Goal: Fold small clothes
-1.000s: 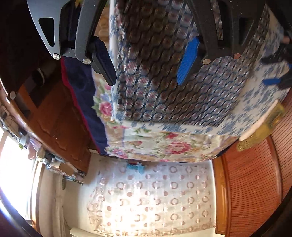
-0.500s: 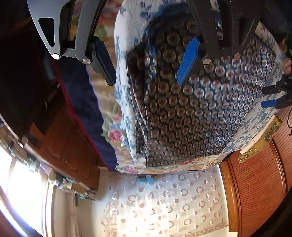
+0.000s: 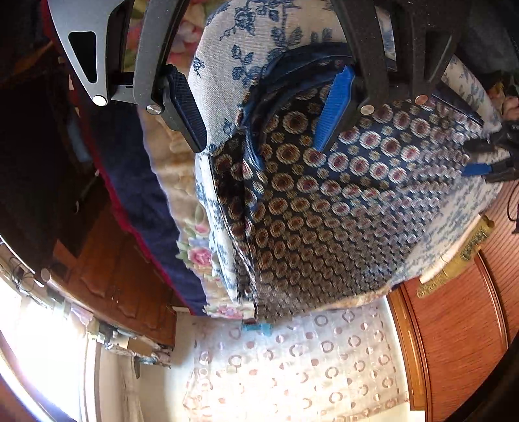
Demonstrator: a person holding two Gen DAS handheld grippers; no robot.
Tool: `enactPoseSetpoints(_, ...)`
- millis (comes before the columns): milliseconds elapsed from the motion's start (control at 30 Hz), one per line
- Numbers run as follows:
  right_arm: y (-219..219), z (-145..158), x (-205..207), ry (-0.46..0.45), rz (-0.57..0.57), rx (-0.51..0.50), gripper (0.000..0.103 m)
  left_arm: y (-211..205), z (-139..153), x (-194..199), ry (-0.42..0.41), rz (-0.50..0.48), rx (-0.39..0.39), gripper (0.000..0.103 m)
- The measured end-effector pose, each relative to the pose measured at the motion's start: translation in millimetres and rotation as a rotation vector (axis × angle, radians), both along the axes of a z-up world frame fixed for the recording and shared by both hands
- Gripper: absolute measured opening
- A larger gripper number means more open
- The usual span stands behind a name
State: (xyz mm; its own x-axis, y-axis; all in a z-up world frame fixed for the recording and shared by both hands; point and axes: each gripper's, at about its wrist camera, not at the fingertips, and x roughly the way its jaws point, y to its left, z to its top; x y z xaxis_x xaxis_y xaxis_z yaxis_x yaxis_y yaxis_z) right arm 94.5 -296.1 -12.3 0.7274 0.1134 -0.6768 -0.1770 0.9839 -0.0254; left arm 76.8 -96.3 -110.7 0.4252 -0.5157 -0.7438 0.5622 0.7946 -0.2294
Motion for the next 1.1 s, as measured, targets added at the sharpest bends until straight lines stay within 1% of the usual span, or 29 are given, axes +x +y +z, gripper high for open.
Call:
enactPoseSetpoints(33, 2.7, 0.8, -0.4, -0.015, 0.000, 0.001, 0.071, -0.5, -0.2, -2.5, 0.000, -0.012, 0.000, 0.055)
enactPoseSetpoints(100, 8.5, 7.3, -5.9, -0.048, 0.001, -0.004, 0.071, -1.2, -0.8, -6.9, -0.003, -0.033, 0.003, 0.046)
enactPoseSetpoints(167, 15.2, 14.2, -11.7, -0.072, 0.016, -0.006, 0.071, -2.5, -0.3, -10.1, 0.002, -0.056, 0.004, 0.028)
enactPoseSetpoints(200, 18.4, 16.6, -14.0, -0.079, 0.028, -0.004, 0.071, -3.6, -0.9, -10.8, 0.009, -0.068, -0.001, 0.022)
enactPoseSetpoints(233, 23.1, 18.2, -16.0, -0.083, 0.041, -0.003, 0.071, -4.5, -0.7, -11.9, 0.010, -0.081, -0.005, 0.011)
enactPoseSetpoints(300, 32.0, 21.4, -22.2, -0.093, 0.069, -0.007, 0.075, -4.8, 4.0, -13.4, -0.013, -0.075, -0.011, 0.005)
enactPoseSetpoints(367, 41.4, 23.6, -28.9, -0.107, 0.105, -0.004, 0.075, -1.9, 17.4, -13.6, -0.053, -0.060, -0.059, 0.004)
enactPoseSetpoints(467, 54.5, 23.0, -36.1, -0.102, 0.150, 0.001, 0.077, -1.4, 40.8, -6.8, -0.107, -0.041, -0.099, 0.004)
enactPoseSetpoints(533, 62.2, 23.8, -44.0, -0.101, 0.179, 0.002, 0.078, -4.6, 55.5, 1.4, -0.129, -0.041, -0.125, 0.004)
enactPoseSetpoints(633, 78.2, 27.1, -53.9, -0.106, 0.229, 0.019, 0.081, -12.1, 70.7, 20.3, -0.153, -0.038, -0.143, 0.004)
enactPoseSetpoints(733, 86.3, 30.1, -64.1, -0.112, 0.264, 0.026, 0.082, -20.5, 78.8, 38.6, -0.159, -0.032, -0.160, 0.004)
enactPoseSetpoints(833, 94.1, 31.3, -69.3, -0.103, 0.310, 0.036, 0.082, -23.1, 83.5, 48.9, -0.173, -0.018, -0.155, 0.004)
enactPoseSetpoints(967, 101.7, 18.5, -67.3, -0.067, 0.341, 0.007, 0.082, -19.9, 84.1, 55.9, -0.177, 0.008, -0.167, 0.004)
enactPoseSetpoints(1033, 102.6, 9.2, -62.4, -0.046, 0.339, -0.020, 0.082, -16.5, 84.1, 58.2, -0.178, 0.024, -0.174, 0.004)
enactPoseSetpoints(1100, 100.3, -2.4, -51.2, -0.020, 0.309, -0.067, 0.082, -13.3, 84.5, 60.1, -0.180, 0.032, -0.174, 0.004)
